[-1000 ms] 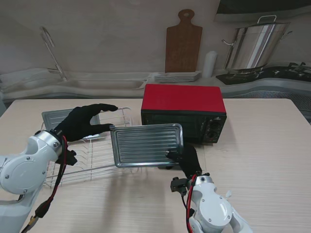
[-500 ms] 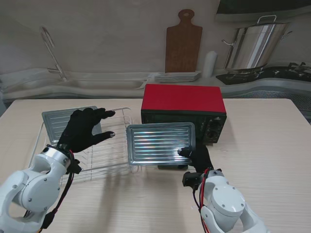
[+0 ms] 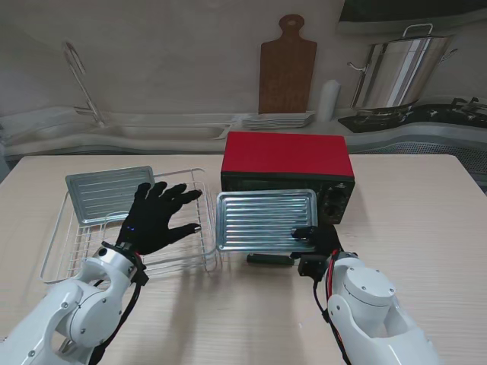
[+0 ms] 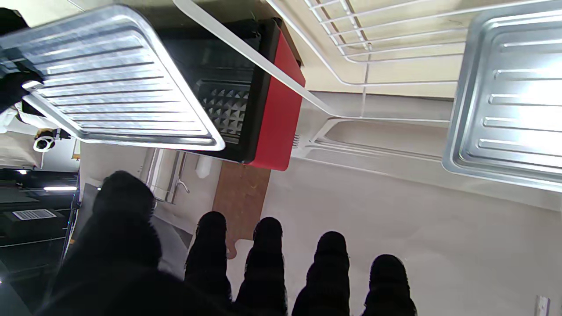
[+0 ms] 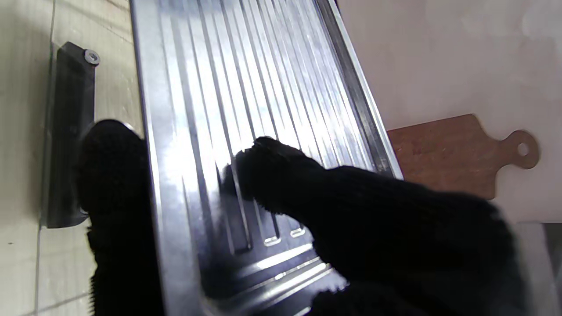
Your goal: Slide the trays into the oven
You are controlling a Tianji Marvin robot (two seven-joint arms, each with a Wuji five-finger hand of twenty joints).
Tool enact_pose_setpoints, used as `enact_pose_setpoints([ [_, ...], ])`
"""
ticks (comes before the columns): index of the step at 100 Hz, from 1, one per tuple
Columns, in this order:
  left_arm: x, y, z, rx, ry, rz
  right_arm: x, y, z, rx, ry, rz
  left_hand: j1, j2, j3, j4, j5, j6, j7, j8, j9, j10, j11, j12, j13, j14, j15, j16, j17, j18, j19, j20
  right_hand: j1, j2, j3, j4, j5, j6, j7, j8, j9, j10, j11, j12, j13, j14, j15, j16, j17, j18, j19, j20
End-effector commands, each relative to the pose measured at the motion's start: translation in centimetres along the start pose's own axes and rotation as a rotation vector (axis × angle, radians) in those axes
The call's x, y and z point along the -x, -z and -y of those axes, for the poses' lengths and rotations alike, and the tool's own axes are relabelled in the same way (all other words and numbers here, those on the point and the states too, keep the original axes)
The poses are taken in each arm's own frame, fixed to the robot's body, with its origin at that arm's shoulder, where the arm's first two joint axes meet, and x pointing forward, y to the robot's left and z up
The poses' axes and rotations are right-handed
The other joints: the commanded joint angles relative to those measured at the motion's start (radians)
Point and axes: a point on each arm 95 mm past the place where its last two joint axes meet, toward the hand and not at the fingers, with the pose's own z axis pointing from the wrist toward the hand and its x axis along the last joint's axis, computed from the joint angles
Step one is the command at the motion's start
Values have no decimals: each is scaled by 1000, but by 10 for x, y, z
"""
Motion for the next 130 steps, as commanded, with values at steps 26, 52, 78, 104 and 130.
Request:
enact_pose_setpoints([
  [26, -4, -6, -13, 32, 46, -18, -4, -16, 2, -5, -81, 114, 10, 43, -35, 12, -33, 0, -5, -20, -31, 12, -13, -22, -41, -28, -27, -16, -22, -24, -55, -26, 103, 38, 101, 5, 77, -83, 143, 10, -9, 34, 34, 17, 69, 88, 40, 2, 60, -57, 62, 24],
  [52, 0, -8, -11, 21, 71, -15, -4, -27, -4, 7, -109, 185, 15, 43, -33, 14, -34, 0, -2, -21, -29, 14, -12, -22, -42, -29, -27, -16, -21, -25, -58, -34, 105, 35, 102, 4, 69, -75, 144, 6, -11, 42, 43, 20, 72, 92, 49, 5, 62, -53, 72, 27],
  [78, 0, -9, -11, 20, 79, -20, -4, -38, -8, 28, -133, 231, 22, 42, -30, 15, -26, -10, 5, -19, -30, 14, -13, -23, -41, -27, -27, -17, -21, -24, -59, -40, 106, 33, 104, 4, 63, -72, 144, 1, -13, 49, 48, 19, 75, 94, 50, 5, 62, -47, 75, 28],
  [104, 0, -9, -11, 59, 72, -35, -6, -44, -7, 39, -140, 257, 30, 43, -28, 16, -12, -17, 17, -12, -28, 11, -15, -24, -43, -31, -29, -18, -20, -27, -61, -46, 107, 32, 104, 3, 57, -67, 143, -1, -16, 51, 53, 20, 74, 95, 52, 6, 62, -47, 76, 29],
  [130, 0, -13, -17, 82, 60, -108, -8, -45, -6, 53, -137, 270, 32, 42, -27, 18, -20, -26, 17, -7, -37, -1, -12, -22, -47, -44, -29, -19, -18, -39, -64, -54, 107, 30, 104, 2, 53, -64, 142, -4, -17, 53, 57, 20, 77, 95, 53, 6, 64, -48, 79, 30],
])
